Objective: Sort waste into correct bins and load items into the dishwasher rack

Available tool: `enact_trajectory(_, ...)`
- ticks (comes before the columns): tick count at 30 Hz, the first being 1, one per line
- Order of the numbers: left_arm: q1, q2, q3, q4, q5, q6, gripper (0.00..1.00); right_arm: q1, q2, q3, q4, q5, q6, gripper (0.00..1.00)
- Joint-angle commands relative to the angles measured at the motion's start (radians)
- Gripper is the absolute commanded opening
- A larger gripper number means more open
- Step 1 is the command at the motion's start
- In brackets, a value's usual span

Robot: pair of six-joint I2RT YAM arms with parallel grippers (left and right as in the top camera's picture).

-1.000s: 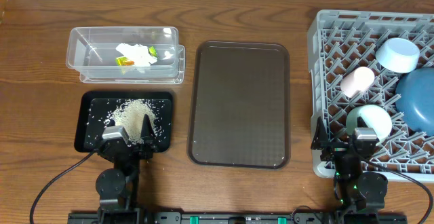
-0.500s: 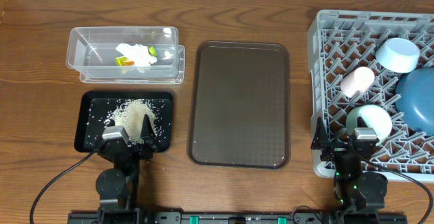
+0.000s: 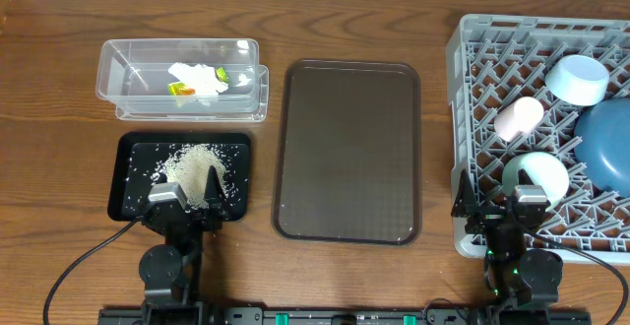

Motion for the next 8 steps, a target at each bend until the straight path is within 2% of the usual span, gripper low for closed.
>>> enact_trajectory(1,0.004,-0.006,-0.019,-0.036,-0.019,0.017,0.90,0.005,-0.007,-0.002,-0.005,0.003,0.009,0.99)
enact_trajectory(8,0.004,-0.006,-0.019,-0.036,-0.019,0.017,0.90,0.005,-0.007,-0.002,-0.005,0.003,0.009,0.99)
